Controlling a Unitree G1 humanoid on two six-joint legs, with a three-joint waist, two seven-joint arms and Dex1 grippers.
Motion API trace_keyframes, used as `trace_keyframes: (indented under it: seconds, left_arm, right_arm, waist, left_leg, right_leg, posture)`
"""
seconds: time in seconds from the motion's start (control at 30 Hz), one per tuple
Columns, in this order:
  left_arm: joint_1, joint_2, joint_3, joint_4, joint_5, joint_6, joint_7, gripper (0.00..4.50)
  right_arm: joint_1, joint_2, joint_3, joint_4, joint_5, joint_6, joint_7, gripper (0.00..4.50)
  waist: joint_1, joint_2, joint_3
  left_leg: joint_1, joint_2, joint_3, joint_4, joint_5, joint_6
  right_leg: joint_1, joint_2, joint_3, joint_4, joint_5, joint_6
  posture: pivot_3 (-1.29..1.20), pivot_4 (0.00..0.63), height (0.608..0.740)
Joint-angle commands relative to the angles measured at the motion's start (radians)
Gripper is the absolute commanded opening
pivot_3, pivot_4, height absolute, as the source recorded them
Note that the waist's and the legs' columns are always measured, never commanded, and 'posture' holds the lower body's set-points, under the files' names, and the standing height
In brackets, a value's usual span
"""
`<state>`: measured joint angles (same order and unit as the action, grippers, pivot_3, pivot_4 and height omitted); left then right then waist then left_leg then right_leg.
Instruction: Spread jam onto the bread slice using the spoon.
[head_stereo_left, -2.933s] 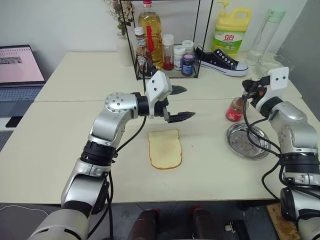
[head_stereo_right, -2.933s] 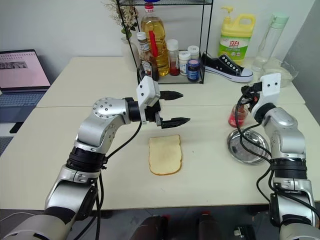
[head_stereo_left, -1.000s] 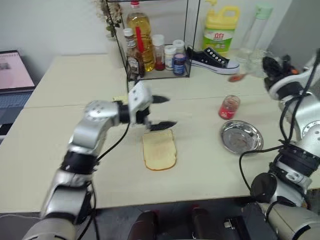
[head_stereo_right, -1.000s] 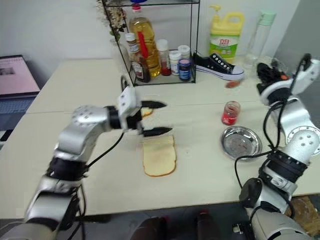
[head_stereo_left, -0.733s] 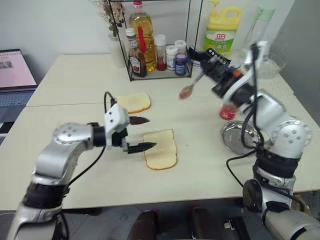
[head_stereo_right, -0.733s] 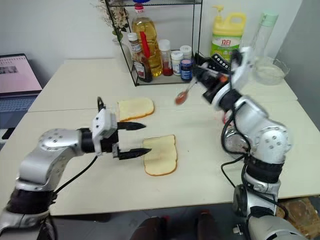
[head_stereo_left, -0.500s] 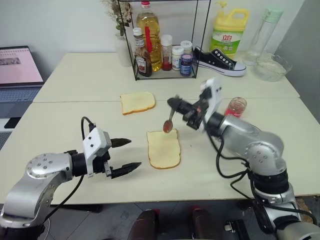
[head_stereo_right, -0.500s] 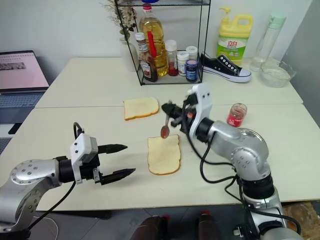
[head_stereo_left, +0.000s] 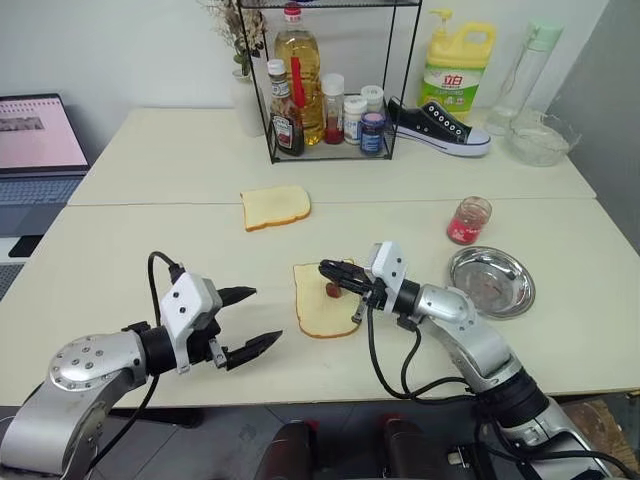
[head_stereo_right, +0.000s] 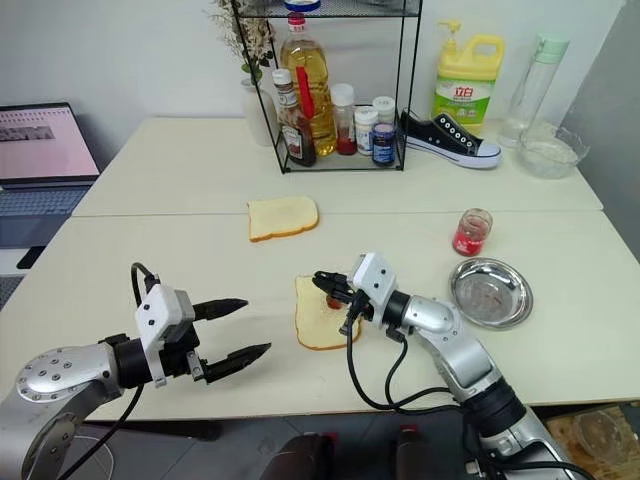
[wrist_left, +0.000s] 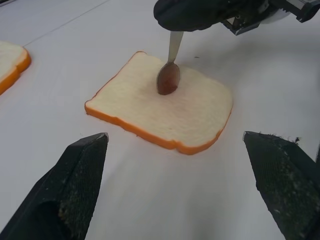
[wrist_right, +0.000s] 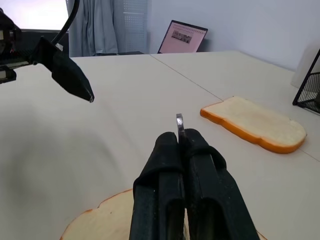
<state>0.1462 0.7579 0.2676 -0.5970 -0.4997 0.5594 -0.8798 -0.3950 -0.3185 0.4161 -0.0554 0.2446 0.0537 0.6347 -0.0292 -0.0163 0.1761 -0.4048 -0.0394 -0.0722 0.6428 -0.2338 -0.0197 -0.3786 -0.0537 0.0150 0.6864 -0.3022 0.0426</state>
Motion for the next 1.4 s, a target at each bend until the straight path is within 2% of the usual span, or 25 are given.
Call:
trace_keyframes:
  seconds: [0.03, 0.23, 0.37, 0.53, 0.87, 1.03, 1.17, 1.4]
  left_arm:
    - [-0.019, 0.0, -0.007, -0.012, -0.011, -0.02, 0.009, 4.5]
    - [-0.032, 0.019, 0.001, 0.01, -0.019, -0.021, -0.017, 4.5]
    - [-0.058, 0.033, 0.009, 0.039, -0.019, -0.032, -0.037, 4.5]
    - [-0.048, 0.042, -0.007, 0.042, -0.021, -0.041, -0.059, 4.5]
    - [-0.064, 0.038, -0.015, 0.046, -0.019, -0.039, -0.049, 4.5]
    - [-0.061, 0.039, -0.014, 0.043, -0.018, -0.038, -0.045, 4.5]
    - [-0.065, 0.041, -0.016, 0.044, -0.017, -0.038, -0.044, 4.5]
    - [-0.078, 0.047, -0.018, 0.057, -0.016, -0.042, -0.053, 4.5]
  right_arm:
    - [-0.005, 0.016, 0.004, 0.065, -0.072, -0.057, 0.02, 0.02]
    - [-0.034, 0.019, -0.048, -0.019, -0.02, 0.017, 0.064, 0.02]
    - [-0.06, 0.012, -0.133, -0.176, 0.104, 0.194, 0.058, 0.02]
    - [-0.104, 0.001, -0.211, -0.272, 0.177, 0.322, 0.044, 0.02]
    - [-0.034, 0.051, -0.116, -0.209, 0.116, 0.276, 0.079, 0.02]
    - [0.005, 0.055, -0.065, -0.063, 0.023, 0.165, 0.114, 0.02]
    - [-0.001, 0.05, -0.077, 0.024, -0.014, 0.096, 0.124, 0.02]
    - [-0.046, 0.04, -0.156, -0.082, 0.074, 0.196, 0.121, 0.02]
  waist:
    - [0.0, 0.0, 0.0]
    - [0.002, 0.0, 0.0]
    - [0.003, 0.0, 0.0]
    - [0.002, 0.0, 0.0]
    - [0.001, 0.0, 0.0]
    - [0.001, 0.0, 0.0]
    - [0.001, 0.0, 0.0]
    - [0.003, 0.0, 0.0]
  left_leg:
    - [0.004, 0.0, 0.0, -0.001, 0.0, 0.0]
    - [0.007, 0.0, -0.001, -0.003, 0.0, 0.0]
    - [0.005, 0.0, -0.001, -0.003, 0.0, 0.0]
    - [0.005, 0.0, -0.001, -0.003, -0.001, -0.001]
    - [0.005, 0.0, -0.001, -0.005, -0.001, -0.001]
    - [0.005, 0.0, 0.0, -0.005, -0.001, -0.001]
    - [0.006, 0.0, 0.0, -0.005, -0.001, -0.001]
    - [0.005, 0.0, -0.001, -0.005, -0.001, -0.001]
  right_leg:
    - [0.004, 0.0, 0.0, -0.002, 0.0, 0.0]
    - [0.007, 0.0, 0.0, -0.004, 0.0, 0.0]
    - [0.006, -0.001, 0.0, -0.005, 0.0, 0.0]
    - [0.006, -0.001, 0.0, -0.005, 0.0, 0.0]
    - [0.005, -0.001, 0.0, -0.006, 0.0, 0.0]
    - [0.005, -0.001, 0.0, -0.006, 0.0, 0.0]
    - [0.005, -0.001, 0.0, -0.006, 0.0, 0.0]
    - [0.006, -0.001, 0.0, -0.006, 0.0, 0.0]
  posture:
    - [0.0, 0.15, 0.74]
    - [0.0, 0.15, 0.74]
    - [0.0, 0.15, 0.74]
    - [0.0, 0.15, 0.74]
    - [0.0, 0.15, 0.74]
    - [0.0, 0.15, 0.74]
    - [0.0, 0.15, 0.74]
    - [0.0, 0.15, 0.74]
